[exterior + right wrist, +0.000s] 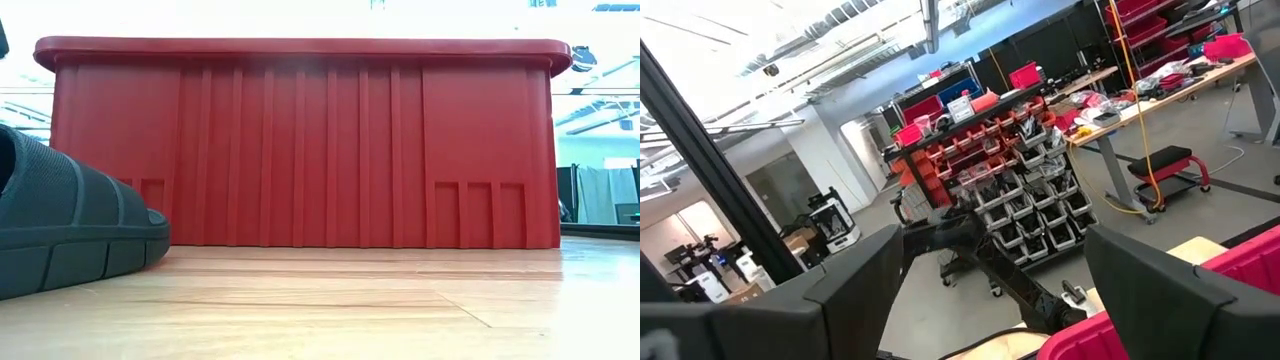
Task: Pick and place slides into bin
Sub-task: Put the black slide into the red bin
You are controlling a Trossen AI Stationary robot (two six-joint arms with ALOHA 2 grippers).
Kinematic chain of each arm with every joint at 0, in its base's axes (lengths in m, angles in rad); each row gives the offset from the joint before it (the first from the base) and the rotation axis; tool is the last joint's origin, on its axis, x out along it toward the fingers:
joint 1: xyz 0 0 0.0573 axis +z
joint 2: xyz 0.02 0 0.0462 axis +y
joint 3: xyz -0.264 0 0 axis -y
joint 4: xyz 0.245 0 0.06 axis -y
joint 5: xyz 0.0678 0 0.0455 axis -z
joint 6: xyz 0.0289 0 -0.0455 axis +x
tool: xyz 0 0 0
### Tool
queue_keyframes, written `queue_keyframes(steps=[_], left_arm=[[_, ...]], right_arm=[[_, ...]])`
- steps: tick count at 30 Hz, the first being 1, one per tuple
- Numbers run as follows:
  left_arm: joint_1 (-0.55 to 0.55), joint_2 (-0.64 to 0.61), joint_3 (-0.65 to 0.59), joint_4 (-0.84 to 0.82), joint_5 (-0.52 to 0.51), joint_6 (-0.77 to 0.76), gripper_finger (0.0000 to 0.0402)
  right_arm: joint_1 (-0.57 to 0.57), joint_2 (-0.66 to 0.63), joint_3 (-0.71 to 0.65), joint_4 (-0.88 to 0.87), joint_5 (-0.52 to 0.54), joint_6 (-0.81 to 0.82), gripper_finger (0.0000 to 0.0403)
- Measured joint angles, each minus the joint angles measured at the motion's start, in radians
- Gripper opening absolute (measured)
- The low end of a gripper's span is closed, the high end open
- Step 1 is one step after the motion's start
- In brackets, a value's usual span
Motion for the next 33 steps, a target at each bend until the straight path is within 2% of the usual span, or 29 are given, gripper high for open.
queue_keyframes(steps=[8, 14, 19, 33], left_arm=[[0.047, 0.098, 0.000, 0.033, -0.001, -0.010, 0.0282], [0.097, 0.099, 0.000, 0.036, -0.029, 0.028, 0.0282], [0.127, 0.099, -0.022, 0.110, -0.020, 0.089, 0.0282], [0.204, 0.099, -0.111, 0.102, 0.007, 0.125, 0.0282]], right_arm=[[0.003, 0.000, 0.000, -0.001, -0.008, 0.010, 0.0302], [0.014, 0.000, 0.000, -0.013, -0.077, 0.026, 0.0302], [0.037, 0.000, 0.000, -0.030, -0.078, 0.024, 0.0302], [0.048, 0.000, 0.000, -0.045, -0.077, 0.019, 0.0302]])
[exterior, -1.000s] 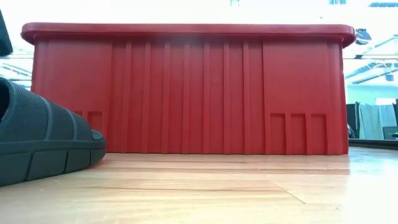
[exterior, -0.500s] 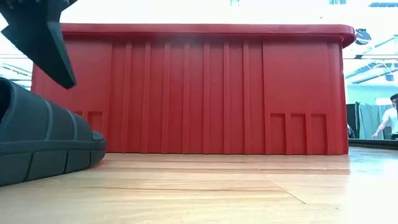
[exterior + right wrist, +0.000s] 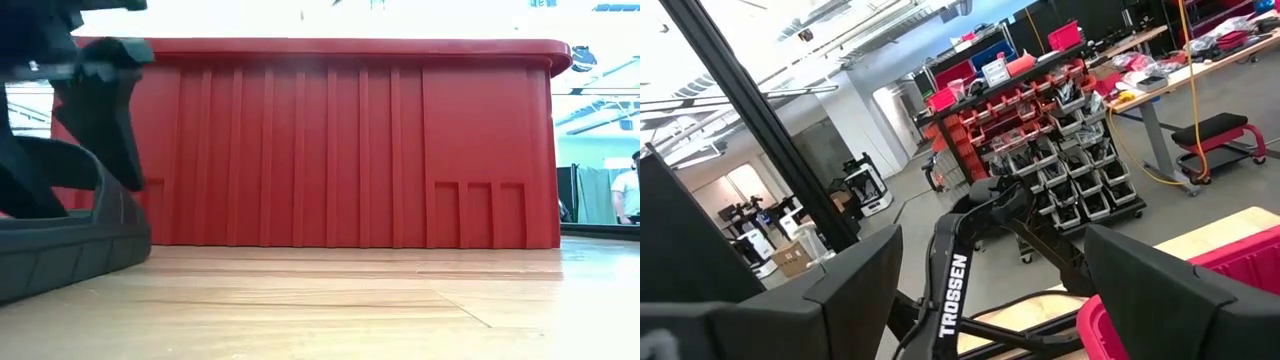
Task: Pick and place slides into bin
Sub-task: Put the black slide into the red bin
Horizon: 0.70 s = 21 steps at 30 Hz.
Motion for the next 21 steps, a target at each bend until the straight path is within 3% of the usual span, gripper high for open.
queue_keyframes(steps=[5, 16, 21], left_arm=[[0.031, -0.003, -0.034, 0.001, 0.008, -0.007, 0.0248], [0.048, -0.008, -0.036, -0.022, 0.018, 0.009, 0.0026], [0.038, -0.056, -0.001, -0.031, 0.069, 0.075, 0.0012]], right_arm=[[0.000, 0.000, 0.000, 0.001, 0.000, -0.002, 0.0302], [0.000, 0.000, 0.000, 0.002, 0.004, 0.002, 0.0302], [-0.001, 0.000, 0.000, 0.017, 0.006, 0.002, 0.0302]])
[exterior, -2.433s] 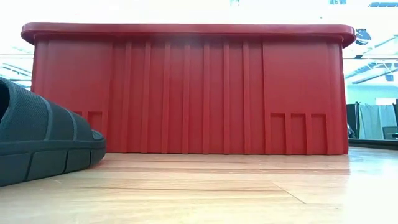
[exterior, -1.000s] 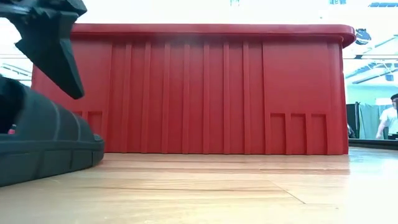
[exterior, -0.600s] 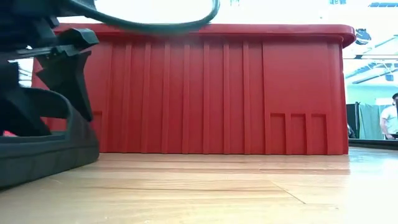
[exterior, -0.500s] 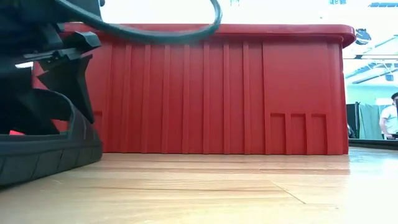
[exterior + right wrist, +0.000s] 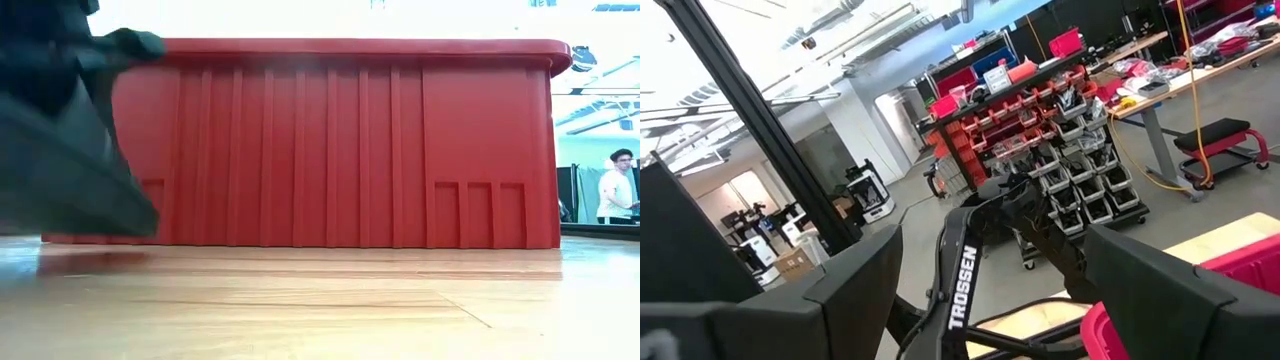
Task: Pick and place slides into bin
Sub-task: Put the black slide into the red bin
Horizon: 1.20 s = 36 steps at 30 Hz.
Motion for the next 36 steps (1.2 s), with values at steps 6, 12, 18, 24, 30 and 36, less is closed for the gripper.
queue_keyframes(steps=[6, 12, 18, 24, 30, 36], left_arm=[[-0.017, -0.131, 0.043, -0.006, 0.010, 0.090, 0.0004], [-0.018, -0.317, 0.110, -0.086, -0.032, 0.092, 0.0007], [0.000, -0.483, 0.202, -0.124, -0.134, 0.126, 0.0008], [0.097, -0.542, 0.323, -0.280, -0.214, 0.260, 0.0009], [0.302, -0.545, 0.376, -0.439, -0.260, 0.498, 0.0009], [0.531, -0.551, 0.267, -0.315, -0.092, 0.685, 0.0010]], right_arm=[[-0.008, 0.000, 0.000, 0.033, 0.001, -0.002, 0.0302], [-0.013, 0.000, 0.000, 0.063, 0.005, -0.026, 0.0302], [-0.021, 0.000, 0.000, 0.068, 0.052, -0.033, 0.0302], [-0.039, 0.000, 0.000, 0.076, 0.053, -0.027, 0.0302], [-0.042, 0.000, 0.000, 0.094, 0.054, -0.027, 0.0302], [-0.042, 0.000, 0.000, 0.098, 0.057, -0.028, 0.0302]])
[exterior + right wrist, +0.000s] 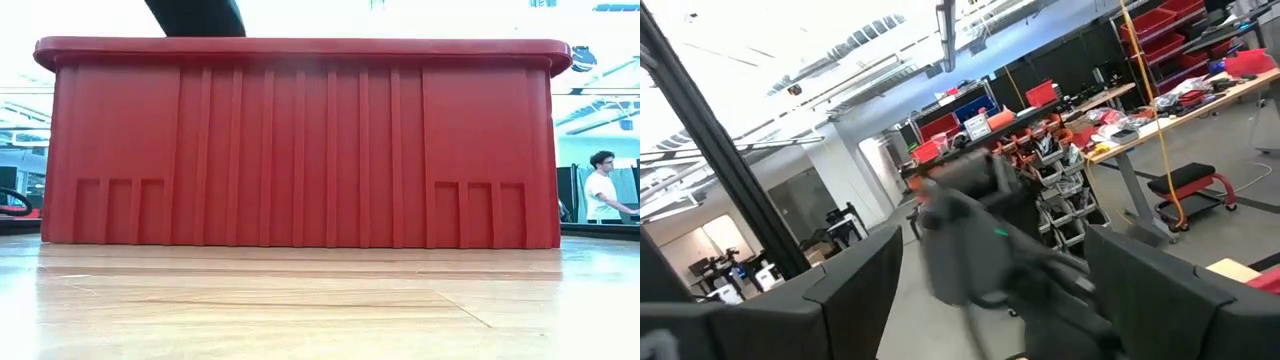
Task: Pick and place slides into bin
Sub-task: Put the black slide into the red bin
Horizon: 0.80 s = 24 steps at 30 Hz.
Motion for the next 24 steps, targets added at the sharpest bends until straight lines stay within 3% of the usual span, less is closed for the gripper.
queue_keyframes(steps=[7, 14, 24], left_arm=[[0.209, -0.092, -0.281, 0.290, 0.136, 0.095, 0.0010], [0.368, -0.199, -0.536, 0.400, 0.182, 0.164, 0.0010], [0.484, -0.207, -0.727, 0.604, 0.245, 0.332, 0.0010]], right_arm=[[0.000, 0.000, 0.000, 0.005, 0.023, 0.002, 0.0302], [0.001, 0.000, 0.000, 0.008, 0.069, 0.000, 0.0302], [-0.045, 0.000, 0.000, 0.008, 0.097, 0.017, 0.0302]])
